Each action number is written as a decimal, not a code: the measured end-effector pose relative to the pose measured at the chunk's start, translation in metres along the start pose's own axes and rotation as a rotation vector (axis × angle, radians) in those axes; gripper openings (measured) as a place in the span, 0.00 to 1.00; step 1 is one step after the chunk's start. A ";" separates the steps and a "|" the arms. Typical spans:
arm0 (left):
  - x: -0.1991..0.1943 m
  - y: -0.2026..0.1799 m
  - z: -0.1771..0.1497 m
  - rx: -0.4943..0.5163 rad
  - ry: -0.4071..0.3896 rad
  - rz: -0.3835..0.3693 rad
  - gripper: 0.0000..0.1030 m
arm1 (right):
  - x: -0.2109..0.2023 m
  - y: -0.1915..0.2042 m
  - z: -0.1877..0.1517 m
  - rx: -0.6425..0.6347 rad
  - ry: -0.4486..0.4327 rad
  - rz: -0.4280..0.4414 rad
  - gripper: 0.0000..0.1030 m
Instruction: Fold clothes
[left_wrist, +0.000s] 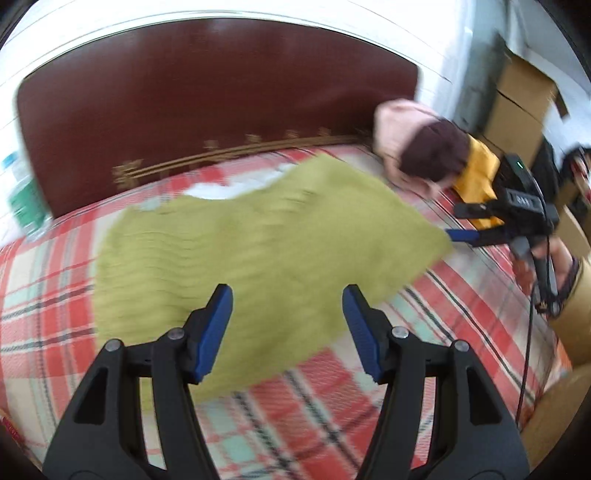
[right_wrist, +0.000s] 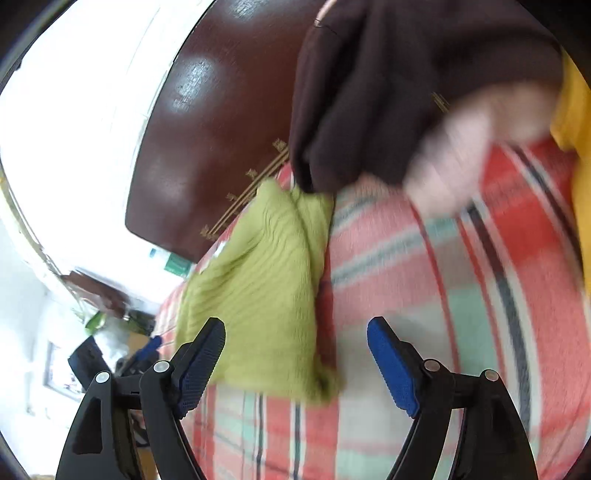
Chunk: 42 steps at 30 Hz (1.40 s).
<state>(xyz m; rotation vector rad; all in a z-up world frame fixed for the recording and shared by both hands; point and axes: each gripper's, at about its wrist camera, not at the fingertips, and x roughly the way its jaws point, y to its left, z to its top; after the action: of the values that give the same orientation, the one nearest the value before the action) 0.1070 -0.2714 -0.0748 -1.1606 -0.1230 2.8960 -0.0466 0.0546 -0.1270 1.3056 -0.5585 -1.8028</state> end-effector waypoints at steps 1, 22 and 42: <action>0.004 -0.011 0.000 0.032 0.007 -0.007 0.62 | 0.001 0.000 -0.007 0.001 0.016 -0.006 0.80; 0.113 -0.118 0.032 0.341 0.110 0.049 0.36 | 0.043 0.055 0.007 -0.115 0.063 0.096 0.38; 0.101 -0.076 0.041 -0.050 0.088 -0.095 0.20 | 0.103 0.040 0.050 0.021 0.086 0.077 0.15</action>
<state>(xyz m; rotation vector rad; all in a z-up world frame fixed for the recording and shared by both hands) 0.0050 -0.1935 -0.1090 -1.2519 -0.2429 2.7702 -0.0912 -0.0579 -0.1373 1.3507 -0.5741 -1.6736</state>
